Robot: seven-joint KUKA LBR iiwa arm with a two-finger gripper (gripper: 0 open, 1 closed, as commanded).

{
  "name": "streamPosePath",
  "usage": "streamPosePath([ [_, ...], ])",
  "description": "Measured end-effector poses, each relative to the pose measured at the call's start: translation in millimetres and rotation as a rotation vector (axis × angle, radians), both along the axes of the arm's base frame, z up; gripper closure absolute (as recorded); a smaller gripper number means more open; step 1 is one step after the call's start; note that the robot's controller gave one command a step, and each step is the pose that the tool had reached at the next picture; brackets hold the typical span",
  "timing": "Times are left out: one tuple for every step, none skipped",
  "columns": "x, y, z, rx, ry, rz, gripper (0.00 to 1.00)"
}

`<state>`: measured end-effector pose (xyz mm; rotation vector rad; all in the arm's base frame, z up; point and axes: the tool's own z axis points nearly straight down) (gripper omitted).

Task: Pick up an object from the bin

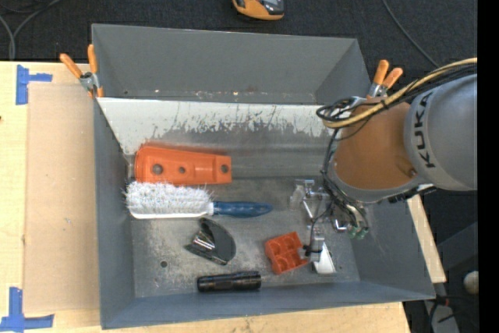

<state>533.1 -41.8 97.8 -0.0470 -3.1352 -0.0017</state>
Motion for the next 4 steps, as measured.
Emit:
streamPosePath([
  [2.5,0.0,60.1,-0.001,0.000,0.023,0.00],
  [7.5,10.6,4.9,-0.001,0.002,-0.290,0.00],
  [8.7,5.6,11.9,-0.003,-0.001,-0.149,0.00],
  [7.2,31.8,-26.9,-0.001,0.013,-0.303,0.00],
])
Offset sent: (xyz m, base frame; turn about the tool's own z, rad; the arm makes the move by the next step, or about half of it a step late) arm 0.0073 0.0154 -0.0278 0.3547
